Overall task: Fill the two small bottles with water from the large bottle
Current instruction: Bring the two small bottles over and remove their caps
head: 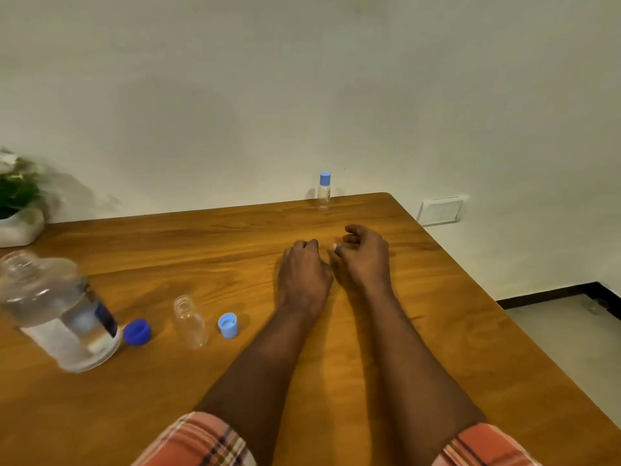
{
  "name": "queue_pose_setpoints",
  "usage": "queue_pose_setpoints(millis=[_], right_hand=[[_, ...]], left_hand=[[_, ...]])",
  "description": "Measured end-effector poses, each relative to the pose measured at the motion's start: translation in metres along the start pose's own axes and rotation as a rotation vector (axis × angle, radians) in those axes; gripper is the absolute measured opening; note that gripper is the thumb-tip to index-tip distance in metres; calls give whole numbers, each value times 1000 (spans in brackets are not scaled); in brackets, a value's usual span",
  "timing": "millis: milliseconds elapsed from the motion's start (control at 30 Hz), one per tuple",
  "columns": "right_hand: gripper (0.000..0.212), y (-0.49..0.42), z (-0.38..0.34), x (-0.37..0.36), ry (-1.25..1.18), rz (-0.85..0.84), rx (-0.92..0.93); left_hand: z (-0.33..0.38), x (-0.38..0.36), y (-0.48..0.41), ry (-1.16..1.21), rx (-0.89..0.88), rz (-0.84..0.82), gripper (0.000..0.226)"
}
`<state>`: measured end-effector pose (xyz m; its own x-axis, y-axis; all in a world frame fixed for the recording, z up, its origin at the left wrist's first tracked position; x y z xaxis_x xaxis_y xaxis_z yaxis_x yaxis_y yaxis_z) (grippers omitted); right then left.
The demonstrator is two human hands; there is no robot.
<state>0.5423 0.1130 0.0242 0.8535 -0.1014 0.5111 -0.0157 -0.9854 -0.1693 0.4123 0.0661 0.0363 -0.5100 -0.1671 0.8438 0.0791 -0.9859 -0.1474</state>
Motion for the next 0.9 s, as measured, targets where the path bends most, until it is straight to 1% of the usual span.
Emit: queue_pose_setpoints(millis=[100,200,300,467,533,600,700,900], right_hand=[[53,-39,7,-5,24,-3,6],[58,-81,15,-13,47,-8,-9],[64,-114,17,-22,62,-27,14],[76,-150,17,-35,74,-44,33],[76,-158,17,-40,82,-63,32],[67,-161,16,-43,101,-84,45],[43,-155,14,-42,118,-81,74],[31,-120,10,-29,53,-51,70]], left_hand=[[-5,-5,-37,10,56,39,38],[-11,-11,-73,15,83,69,36],[-18,-14,-102,21,104,98,36],[-24,-18,-133,45,108,127,38],[-25,-19,-138,48,101,128,37],[-24,-19,-139,40,95,136,34],[-19,-18,-133,26,83,129,34],[-10,-13,-100,21,33,104,33]])
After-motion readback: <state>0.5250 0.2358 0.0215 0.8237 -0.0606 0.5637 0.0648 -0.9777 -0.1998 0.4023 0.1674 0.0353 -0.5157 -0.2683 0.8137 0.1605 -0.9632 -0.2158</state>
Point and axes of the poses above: each hand's wrist, its own y-axis away from the middle knuckle, its own x-axis out of the back of the hand, z = x × y, the point moved 7 cm from there along -y, towards the middle knuckle, and after that the axes turned 12 degrees about -z, right-handed, at the moved point
